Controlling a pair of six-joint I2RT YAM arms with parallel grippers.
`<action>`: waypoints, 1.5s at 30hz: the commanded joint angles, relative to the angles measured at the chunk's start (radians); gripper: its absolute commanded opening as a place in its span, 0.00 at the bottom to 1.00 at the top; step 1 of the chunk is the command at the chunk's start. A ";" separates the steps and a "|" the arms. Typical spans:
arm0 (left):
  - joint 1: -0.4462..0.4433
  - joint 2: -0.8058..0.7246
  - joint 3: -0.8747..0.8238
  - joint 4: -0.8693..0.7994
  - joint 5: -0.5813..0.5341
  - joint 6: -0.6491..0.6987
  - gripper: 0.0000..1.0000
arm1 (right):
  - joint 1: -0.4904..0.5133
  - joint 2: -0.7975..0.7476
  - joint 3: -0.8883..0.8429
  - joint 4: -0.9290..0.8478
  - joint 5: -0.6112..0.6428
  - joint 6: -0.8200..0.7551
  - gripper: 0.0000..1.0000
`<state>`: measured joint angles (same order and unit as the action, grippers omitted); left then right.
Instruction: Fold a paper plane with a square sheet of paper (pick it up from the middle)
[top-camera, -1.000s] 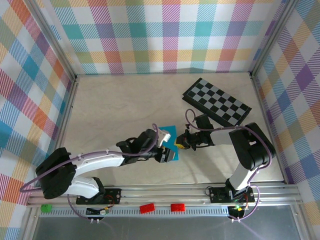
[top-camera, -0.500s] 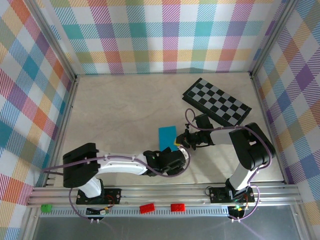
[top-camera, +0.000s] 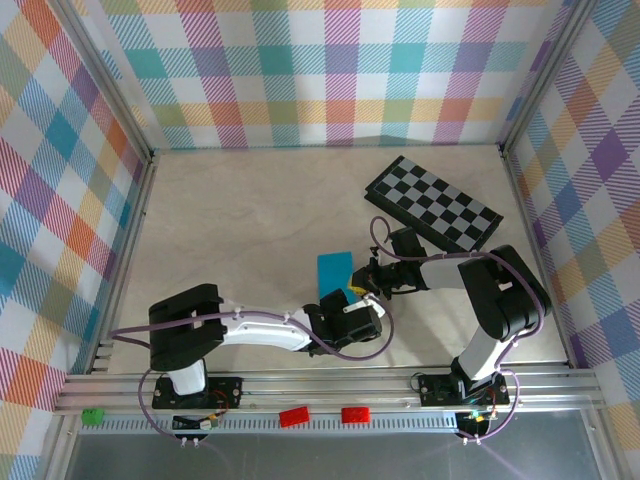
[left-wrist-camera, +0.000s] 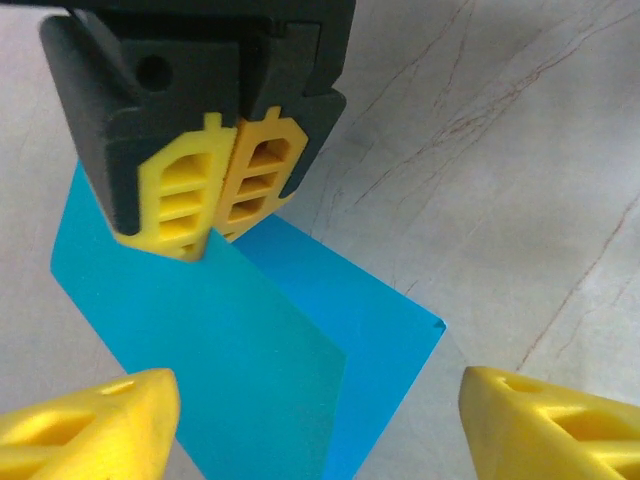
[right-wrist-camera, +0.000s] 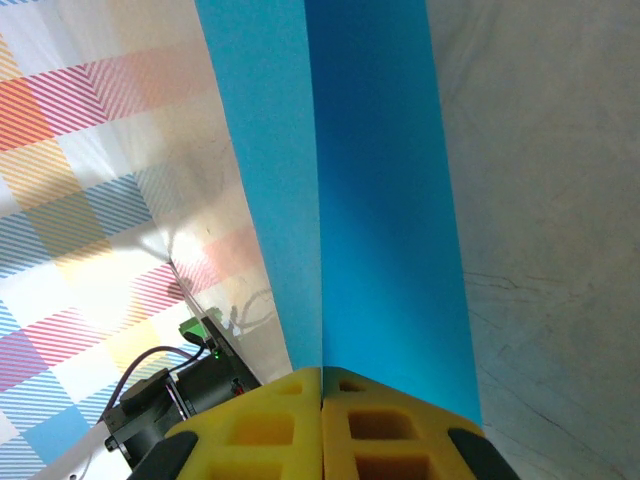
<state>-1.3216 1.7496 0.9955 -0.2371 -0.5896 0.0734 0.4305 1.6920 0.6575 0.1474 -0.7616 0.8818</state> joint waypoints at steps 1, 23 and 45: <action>-0.008 0.027 0.028 -0.027 -0.039 0.030 0.69 | -0.006 0.011 0.017 -0.007 -0.025 0.000 0.07; -0.005 0.041 0.035 -0.031 -0.060 -0.004 0.05 | -0.007 -0.020 -0.004 -0.004 0.000 0.029 0.23; 0.318 -0.212 -0.168 0.264 0.698 -0.343 0.00 | -0.176 -0.684 -0.294 -0.275 0.336 -0.073 0.41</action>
<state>-1.0225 1.5333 0.8326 -0.0441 -0.0322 -0.2119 0.2539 1.0496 0.3935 -0.1360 -0.4263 0.8356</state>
